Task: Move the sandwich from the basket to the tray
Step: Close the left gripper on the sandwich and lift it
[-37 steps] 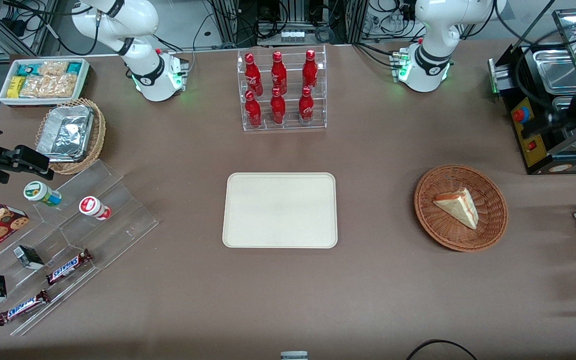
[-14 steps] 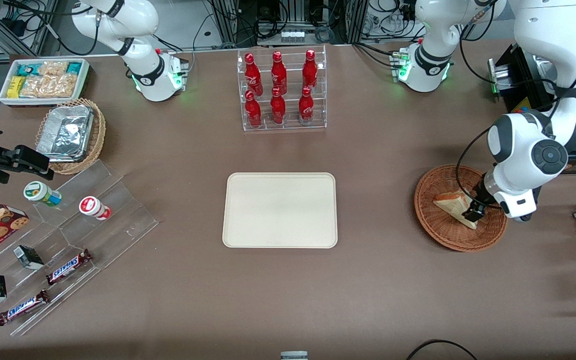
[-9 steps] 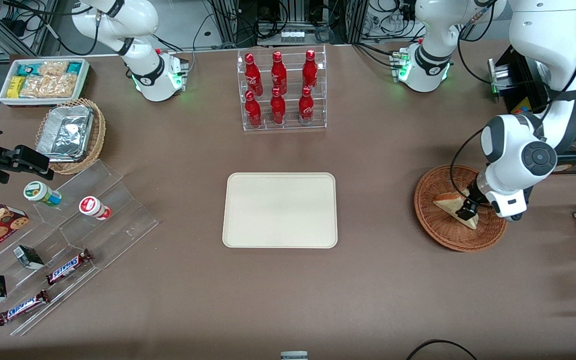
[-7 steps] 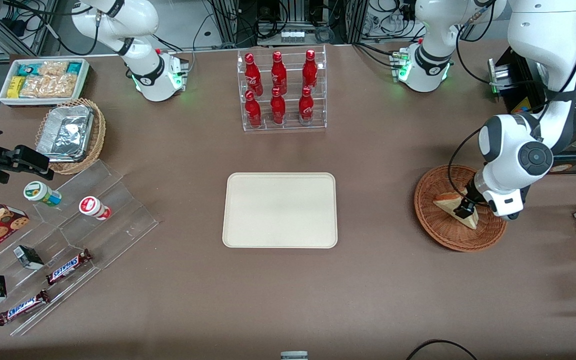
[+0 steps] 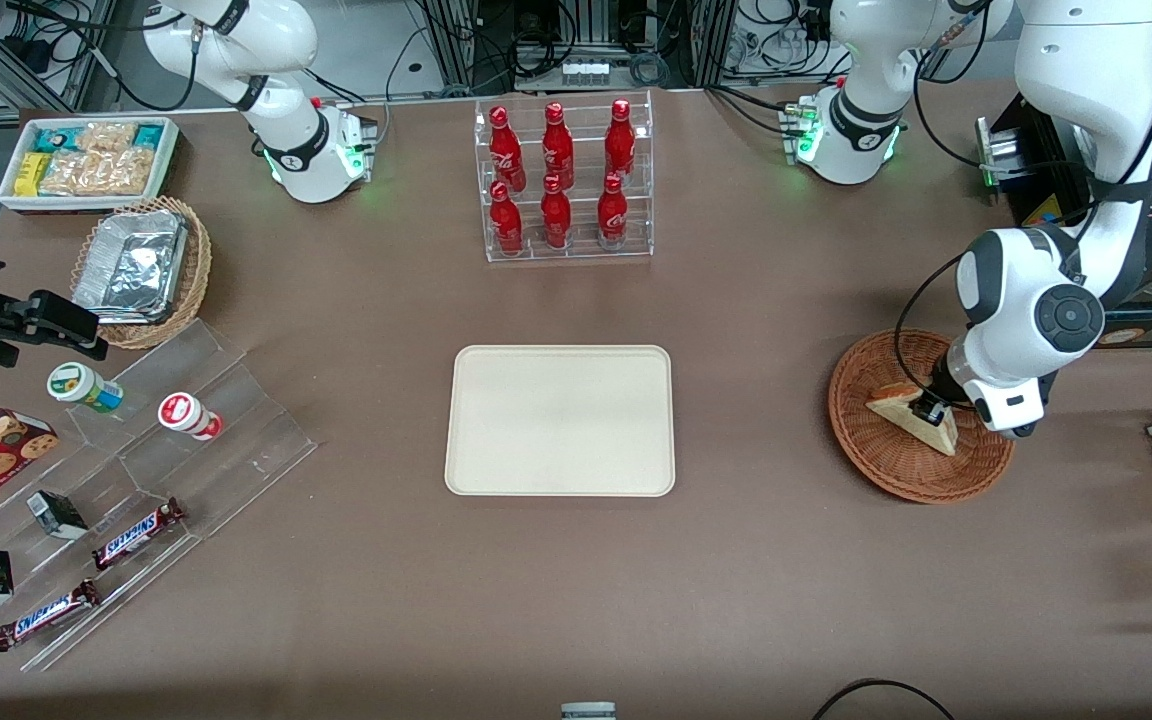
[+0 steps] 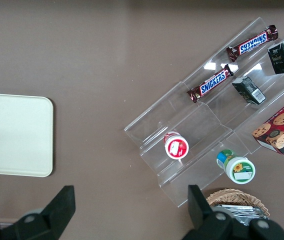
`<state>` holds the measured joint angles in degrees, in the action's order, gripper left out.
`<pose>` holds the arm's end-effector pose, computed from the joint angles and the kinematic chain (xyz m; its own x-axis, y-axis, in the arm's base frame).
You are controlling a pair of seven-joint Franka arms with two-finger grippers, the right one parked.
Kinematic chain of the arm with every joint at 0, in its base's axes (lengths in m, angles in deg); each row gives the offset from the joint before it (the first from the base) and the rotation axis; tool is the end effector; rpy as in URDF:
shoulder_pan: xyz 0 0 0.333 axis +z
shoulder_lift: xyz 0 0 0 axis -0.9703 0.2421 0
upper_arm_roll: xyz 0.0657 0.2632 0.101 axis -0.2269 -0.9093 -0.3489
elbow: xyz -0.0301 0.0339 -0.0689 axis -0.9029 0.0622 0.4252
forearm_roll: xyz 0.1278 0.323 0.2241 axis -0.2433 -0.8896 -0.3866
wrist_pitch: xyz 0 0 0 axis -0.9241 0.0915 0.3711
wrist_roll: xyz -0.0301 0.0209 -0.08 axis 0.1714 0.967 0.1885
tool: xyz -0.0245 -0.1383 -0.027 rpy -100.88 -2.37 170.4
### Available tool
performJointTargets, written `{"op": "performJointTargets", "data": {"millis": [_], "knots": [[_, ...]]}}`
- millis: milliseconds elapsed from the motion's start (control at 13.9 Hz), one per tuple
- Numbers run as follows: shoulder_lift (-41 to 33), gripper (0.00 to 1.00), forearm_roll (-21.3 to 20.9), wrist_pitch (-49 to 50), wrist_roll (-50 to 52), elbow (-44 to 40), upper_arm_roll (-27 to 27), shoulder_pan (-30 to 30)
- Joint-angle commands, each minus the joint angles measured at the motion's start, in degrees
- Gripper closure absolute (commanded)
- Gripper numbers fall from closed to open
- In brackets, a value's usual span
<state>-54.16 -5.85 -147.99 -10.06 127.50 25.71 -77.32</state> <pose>0.5533 0.0013 0.1807 0.5217 0.8529 -0.0197 0.8483 -0.5211 -0.0937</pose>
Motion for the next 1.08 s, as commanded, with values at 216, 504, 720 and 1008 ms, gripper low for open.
{"op": "performJointTargets", "data": {"millis": [216,504,720,1008], "knots": [[-3.03,0.9,-0.51,17.11,-5.64,-8.06,0.48,-0.51],[-3.03,0.89,-0.6,27.24,-6.01,-16.68,3.64,-0.43],[-2.94,0.89,-0.34,28.66,-5.05,-19.68,8.99,-0.51],[-1.63,0.89,-0.51,28.31,-4.86,-22.75,17.08,-0.6]]}}
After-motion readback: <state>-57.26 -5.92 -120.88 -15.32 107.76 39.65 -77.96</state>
